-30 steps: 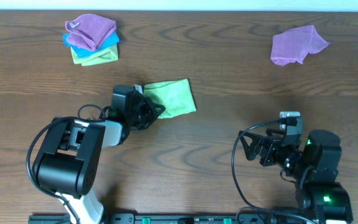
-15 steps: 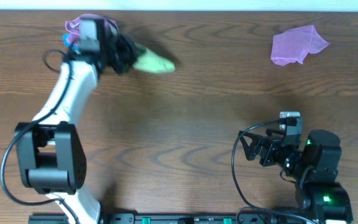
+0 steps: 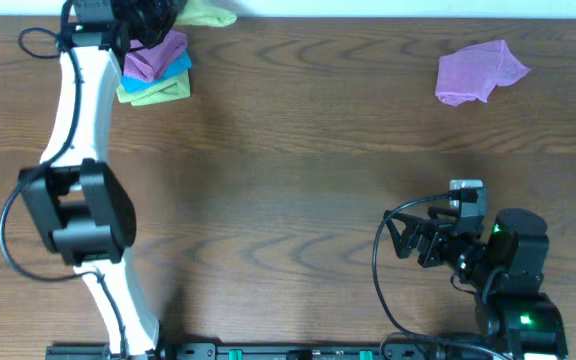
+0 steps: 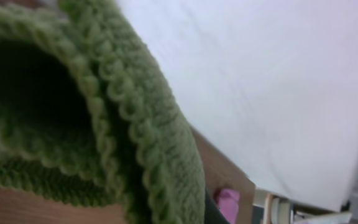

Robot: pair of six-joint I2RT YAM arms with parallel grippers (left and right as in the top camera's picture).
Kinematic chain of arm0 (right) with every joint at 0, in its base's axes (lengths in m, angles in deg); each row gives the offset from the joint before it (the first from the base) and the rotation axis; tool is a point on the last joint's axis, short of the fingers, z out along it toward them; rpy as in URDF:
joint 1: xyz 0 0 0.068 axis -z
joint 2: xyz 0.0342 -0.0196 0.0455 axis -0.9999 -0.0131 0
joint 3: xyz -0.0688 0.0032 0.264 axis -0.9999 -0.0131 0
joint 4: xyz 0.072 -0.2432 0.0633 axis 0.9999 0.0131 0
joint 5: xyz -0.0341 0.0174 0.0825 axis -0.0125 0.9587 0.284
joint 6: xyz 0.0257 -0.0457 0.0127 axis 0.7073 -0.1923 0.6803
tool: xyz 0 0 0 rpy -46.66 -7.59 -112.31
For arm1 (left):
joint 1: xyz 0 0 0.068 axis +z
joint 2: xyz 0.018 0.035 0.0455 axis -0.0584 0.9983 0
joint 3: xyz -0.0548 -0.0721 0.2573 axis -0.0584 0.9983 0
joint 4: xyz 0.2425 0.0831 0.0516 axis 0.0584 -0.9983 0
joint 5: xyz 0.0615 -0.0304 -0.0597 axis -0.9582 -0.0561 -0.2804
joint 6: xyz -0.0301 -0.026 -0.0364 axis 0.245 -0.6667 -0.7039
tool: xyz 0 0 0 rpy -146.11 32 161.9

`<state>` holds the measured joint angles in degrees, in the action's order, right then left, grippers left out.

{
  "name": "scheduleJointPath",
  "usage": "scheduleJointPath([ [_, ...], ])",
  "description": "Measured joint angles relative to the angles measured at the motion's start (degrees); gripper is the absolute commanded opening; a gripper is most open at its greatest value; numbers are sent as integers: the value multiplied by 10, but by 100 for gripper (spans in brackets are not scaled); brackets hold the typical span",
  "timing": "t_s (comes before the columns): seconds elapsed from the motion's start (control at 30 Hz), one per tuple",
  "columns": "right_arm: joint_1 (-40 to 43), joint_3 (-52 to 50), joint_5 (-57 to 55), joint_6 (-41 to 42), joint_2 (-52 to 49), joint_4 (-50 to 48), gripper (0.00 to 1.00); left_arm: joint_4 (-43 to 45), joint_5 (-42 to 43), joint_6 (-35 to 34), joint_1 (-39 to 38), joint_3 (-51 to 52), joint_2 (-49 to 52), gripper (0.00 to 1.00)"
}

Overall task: Fold the cloth
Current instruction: 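Carry the folded cloth with the left gripper to the back-left cloth stack, then place the folded cloth on top of the stack and adjust it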

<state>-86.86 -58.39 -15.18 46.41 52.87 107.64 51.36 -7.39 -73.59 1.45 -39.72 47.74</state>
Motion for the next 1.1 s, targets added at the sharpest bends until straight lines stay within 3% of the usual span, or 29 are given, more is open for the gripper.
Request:
scheduleJointPath([
  [0.23, 0, 0, 0, 0, 0, 0, 99, 12, -7, 0, 30, -57, 77, 6],
  [0.47, 0, 0, 0, 0, 0, 0, 99, 0, -12, 16, 50, -73, 79, 6],
  [0.67, 0, 0, 0, 0, 0, 0, 99, -83, -24, 62, 52, -74, 79, 6],
  [1.1, 0, 0, 0, 0, 0, 0, 99, -213, -147, 163, 52, -74, 79, 6],
])
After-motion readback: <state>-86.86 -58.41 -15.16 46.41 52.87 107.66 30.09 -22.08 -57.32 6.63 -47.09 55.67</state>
